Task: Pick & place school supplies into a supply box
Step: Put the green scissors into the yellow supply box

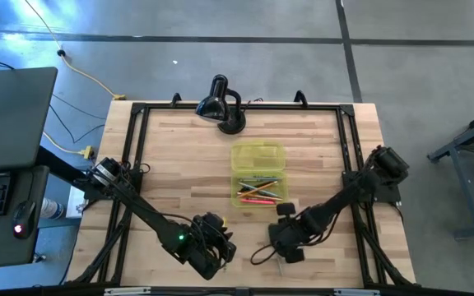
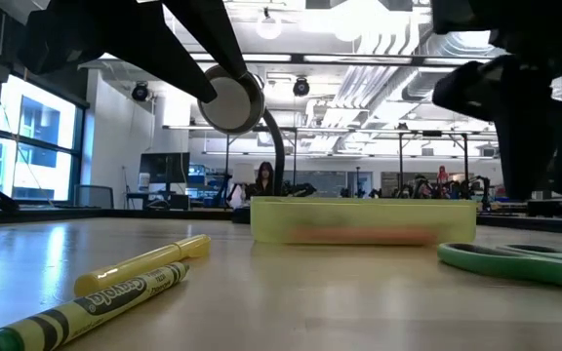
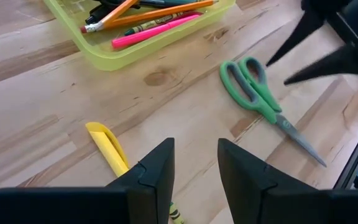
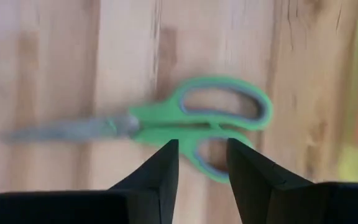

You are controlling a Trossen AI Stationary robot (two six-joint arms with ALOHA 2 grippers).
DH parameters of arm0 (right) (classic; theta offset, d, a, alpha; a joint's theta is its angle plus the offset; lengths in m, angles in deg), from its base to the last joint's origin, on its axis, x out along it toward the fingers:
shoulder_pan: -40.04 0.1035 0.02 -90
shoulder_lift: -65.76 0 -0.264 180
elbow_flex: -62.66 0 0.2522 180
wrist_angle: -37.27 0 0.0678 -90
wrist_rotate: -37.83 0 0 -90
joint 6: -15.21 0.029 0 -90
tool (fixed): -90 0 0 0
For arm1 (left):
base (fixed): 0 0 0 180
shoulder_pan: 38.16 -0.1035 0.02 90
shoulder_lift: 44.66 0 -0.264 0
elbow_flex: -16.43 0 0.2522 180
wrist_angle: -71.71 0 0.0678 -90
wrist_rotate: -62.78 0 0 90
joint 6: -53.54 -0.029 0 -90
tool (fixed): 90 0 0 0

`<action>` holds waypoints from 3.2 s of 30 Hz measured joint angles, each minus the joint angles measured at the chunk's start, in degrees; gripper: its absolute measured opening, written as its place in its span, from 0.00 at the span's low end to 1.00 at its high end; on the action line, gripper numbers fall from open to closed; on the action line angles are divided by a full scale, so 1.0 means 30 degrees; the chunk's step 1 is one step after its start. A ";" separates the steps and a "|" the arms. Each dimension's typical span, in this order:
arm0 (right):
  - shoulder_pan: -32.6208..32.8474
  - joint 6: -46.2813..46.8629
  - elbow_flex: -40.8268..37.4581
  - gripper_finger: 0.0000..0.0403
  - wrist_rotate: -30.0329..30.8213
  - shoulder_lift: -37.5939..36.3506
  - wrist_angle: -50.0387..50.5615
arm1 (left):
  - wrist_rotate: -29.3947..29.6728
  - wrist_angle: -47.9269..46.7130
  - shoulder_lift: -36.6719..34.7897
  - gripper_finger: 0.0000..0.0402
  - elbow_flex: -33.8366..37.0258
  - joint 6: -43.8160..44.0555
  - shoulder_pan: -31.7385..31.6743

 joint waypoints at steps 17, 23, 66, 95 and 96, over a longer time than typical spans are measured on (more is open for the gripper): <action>0.1596 -1.0230 -0.0015 0.28 0.0130 -0.0249 0.1031 | -0.0117 0.0027 0.0000 0.39 0.0007 0.0000 0.0007; 0.1355 -1.1056 0.0000 0.28 0.0342 -0.0249 -0.0414 | -0.0117 0.0035 0.0001 0.39 0.0007 0.0000 0.0000; 0.0056 -0.9207 -0.5948 0.03 -0.1739 -0.0427 -0.6649 | -0.0138 0.0065 0.0007 0.39 0.0007 -0.0211 0.0000; 0.0161 0.0068 -0.3932 0.00 0.2676 -0.5026 -0.6329 | -0.0131 0.0357 0.0007 0.39 0.0007 -0.0211 0.0000; -0.0052 0.0211 -0.3840 0.00 0.3188 -0.5514 -0.5473 | -0.0131 0.0369 0.0007 0.39 0.0007 -0.0208 0.0000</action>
